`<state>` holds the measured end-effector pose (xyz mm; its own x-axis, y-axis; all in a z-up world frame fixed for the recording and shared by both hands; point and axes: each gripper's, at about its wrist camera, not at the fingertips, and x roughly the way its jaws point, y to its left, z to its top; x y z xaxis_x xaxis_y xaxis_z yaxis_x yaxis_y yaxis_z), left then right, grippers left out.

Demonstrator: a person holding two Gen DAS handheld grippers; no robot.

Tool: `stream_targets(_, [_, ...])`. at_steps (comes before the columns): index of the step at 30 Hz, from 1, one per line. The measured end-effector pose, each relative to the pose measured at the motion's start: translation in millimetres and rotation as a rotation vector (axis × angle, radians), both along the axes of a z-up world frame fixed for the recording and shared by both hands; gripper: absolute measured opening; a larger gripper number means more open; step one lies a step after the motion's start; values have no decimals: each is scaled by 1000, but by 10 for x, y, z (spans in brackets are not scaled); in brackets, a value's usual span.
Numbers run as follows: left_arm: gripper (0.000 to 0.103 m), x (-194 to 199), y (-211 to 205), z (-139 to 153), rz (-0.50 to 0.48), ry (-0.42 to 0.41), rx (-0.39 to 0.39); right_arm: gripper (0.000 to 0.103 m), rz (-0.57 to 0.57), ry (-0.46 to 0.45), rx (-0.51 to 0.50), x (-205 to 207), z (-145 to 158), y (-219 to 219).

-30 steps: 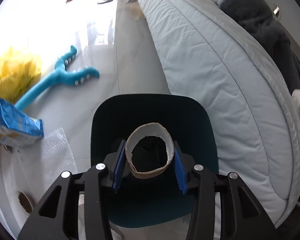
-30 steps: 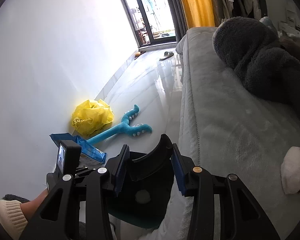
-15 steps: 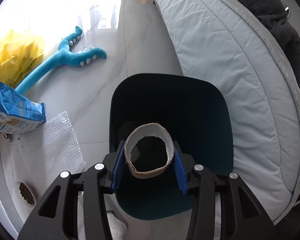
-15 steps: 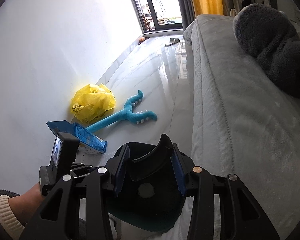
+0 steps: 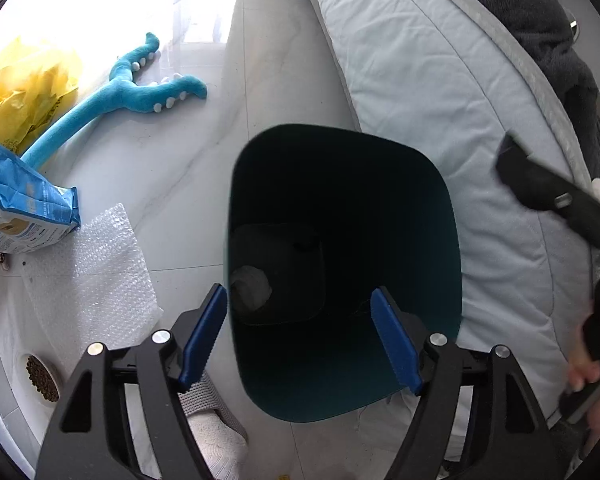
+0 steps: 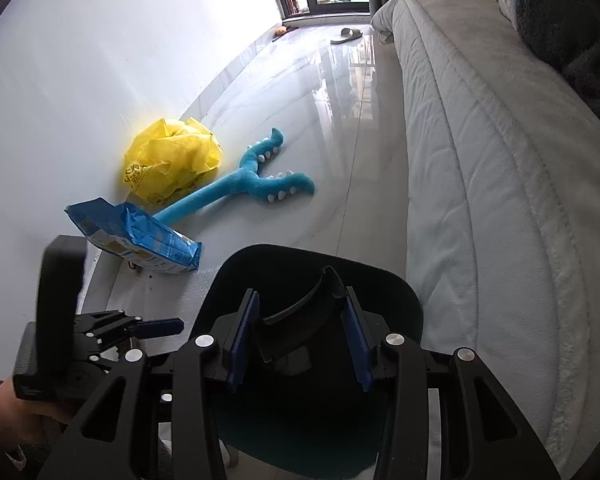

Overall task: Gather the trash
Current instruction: 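Open the right tool over the bin to drop the black curved piece, then move both tools back toward the remaining items on the bed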

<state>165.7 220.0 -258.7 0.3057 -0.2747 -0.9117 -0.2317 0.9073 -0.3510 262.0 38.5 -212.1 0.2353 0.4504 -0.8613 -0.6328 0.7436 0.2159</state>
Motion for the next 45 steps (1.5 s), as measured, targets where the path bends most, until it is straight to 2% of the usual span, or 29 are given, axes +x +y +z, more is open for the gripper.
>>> stream_targets(7, [85, -61, 187, 266, 42, -80, 43, 43, -7, 57, -55, 40, -301, 109])
stream_targets(13, [86, -88, 294, 609, 61, -173, 85, 43, -4, 102, -91, 10, -538, 194])
stream_targets(17, [86, -99, 255, 887, 44, -256, 146, 43, -8, 132, -124, 10, -681, 195])
stream_targets(28, [87, -123, 133, 1629, 30, -463, 129, 45, 18, 141, -179, -64, -818, 178])
stream_targets(33, [87, -153, 79, 1920, 41, -537, 111, 54, 26, 120, -185, -114, -745, 101])
stream_targets(39, [86, -141, -121, 2145, 15, -590, 200, 65, 53, 106, -166, -218, -578, 50])
stream_targets(45, [87, -138, -348, 2344, -11, -656, 213, 66, 68, 60, -97, -351, -230, -48])
